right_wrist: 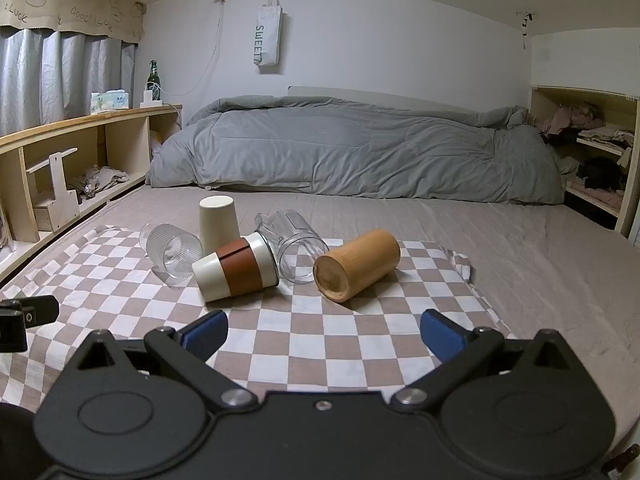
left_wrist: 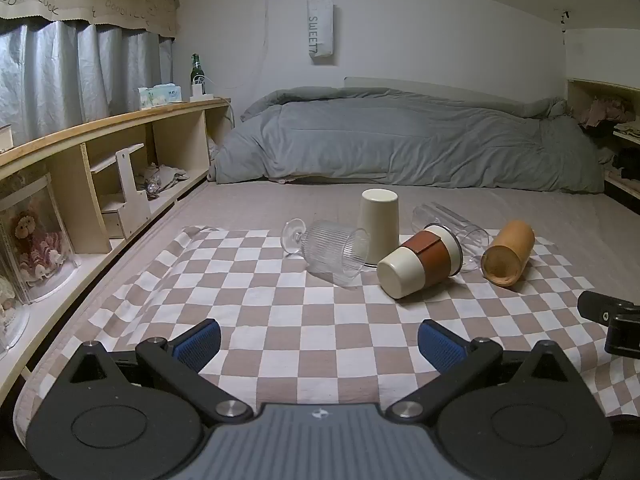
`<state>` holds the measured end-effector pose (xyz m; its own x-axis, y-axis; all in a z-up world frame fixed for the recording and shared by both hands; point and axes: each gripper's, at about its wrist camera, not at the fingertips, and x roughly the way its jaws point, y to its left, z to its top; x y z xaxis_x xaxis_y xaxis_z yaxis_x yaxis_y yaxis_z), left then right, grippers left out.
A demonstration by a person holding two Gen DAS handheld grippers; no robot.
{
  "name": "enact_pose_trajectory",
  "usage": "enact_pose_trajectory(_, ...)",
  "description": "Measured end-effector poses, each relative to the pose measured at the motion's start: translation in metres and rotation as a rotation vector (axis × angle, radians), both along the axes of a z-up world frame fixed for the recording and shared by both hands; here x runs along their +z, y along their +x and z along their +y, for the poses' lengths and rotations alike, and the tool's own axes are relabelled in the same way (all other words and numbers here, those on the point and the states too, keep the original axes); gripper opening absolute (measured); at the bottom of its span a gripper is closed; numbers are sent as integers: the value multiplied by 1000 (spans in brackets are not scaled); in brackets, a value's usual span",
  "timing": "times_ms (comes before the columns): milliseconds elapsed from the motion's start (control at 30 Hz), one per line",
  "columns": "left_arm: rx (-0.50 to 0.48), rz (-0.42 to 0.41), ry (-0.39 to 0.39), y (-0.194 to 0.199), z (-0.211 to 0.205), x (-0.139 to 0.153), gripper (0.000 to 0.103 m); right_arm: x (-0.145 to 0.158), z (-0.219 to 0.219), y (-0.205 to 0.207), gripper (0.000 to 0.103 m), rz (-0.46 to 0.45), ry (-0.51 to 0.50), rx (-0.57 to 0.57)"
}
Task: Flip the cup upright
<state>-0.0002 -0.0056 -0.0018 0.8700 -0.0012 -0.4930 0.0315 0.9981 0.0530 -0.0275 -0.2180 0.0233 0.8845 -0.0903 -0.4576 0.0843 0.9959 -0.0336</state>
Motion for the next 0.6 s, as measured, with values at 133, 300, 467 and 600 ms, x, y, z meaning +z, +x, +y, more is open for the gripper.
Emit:
enact_pose_trajectory(133,0,1,0,0,-2,-1,103,0,0,0,103,3,1,0)
enact_pose_trajectory(300,0,0,-1,0,0,0,103,0,0,0,103,2,0,0)
enact_pose_trajectory(467,0,0,-1,0,-2,-1,103,0,0,0,103,3,1,0)
enact_pose_trajectory(600,0,2,-2,0,-2,-1,103,0,0,0,103,3,1,0)
